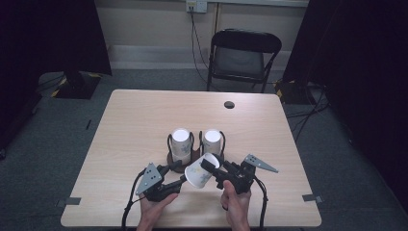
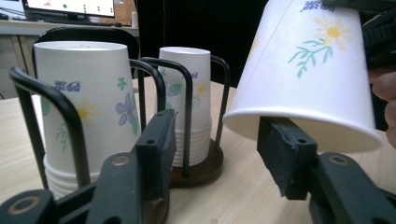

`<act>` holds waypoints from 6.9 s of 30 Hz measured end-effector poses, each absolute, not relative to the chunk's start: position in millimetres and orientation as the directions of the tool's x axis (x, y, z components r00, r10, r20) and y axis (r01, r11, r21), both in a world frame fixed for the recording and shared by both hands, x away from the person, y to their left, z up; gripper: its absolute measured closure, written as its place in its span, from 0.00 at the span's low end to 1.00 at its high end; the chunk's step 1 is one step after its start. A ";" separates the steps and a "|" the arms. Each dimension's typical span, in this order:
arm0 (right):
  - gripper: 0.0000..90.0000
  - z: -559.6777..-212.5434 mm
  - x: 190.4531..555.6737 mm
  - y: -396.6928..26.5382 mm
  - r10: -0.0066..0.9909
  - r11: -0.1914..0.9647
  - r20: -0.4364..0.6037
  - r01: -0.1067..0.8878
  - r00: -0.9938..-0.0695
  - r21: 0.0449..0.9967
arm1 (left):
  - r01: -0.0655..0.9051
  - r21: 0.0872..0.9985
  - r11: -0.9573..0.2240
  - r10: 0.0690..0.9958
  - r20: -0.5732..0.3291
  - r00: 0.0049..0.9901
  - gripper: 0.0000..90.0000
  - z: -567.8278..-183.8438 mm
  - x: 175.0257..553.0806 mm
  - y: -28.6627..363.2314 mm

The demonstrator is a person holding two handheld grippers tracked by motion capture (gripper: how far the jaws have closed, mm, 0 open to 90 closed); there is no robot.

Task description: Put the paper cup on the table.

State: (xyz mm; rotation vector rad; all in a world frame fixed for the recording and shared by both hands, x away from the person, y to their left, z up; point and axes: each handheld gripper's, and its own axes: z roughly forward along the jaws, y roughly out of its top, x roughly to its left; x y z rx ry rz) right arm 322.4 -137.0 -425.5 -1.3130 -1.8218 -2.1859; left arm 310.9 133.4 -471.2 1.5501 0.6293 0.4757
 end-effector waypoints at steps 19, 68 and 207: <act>0.38 -441.2 330.7 -125.2 0.372 -0.324 0.703 0.624 -0.606 0.711 | 0.006 0.999 -0.035 0.653 0.019 0.757 0.77 -471.2 301.2 121.5; 0.32 -429.4 310.3 -135.3 0.553 -0.061 0.330 0.358 -0.765 0.932 | 0.169 0.938 -0.302 0.507 0.008 0.862 0.97 -443.4 330.8 141.9; 0.35 -447.5 291.0 -77.5 0.463 0.648 -0.469 -0.074 -0.753 0.758 | 0.306 0.821 -0.481 0.424 -0.087 0.901 0.87 -417.2 347.4 127.0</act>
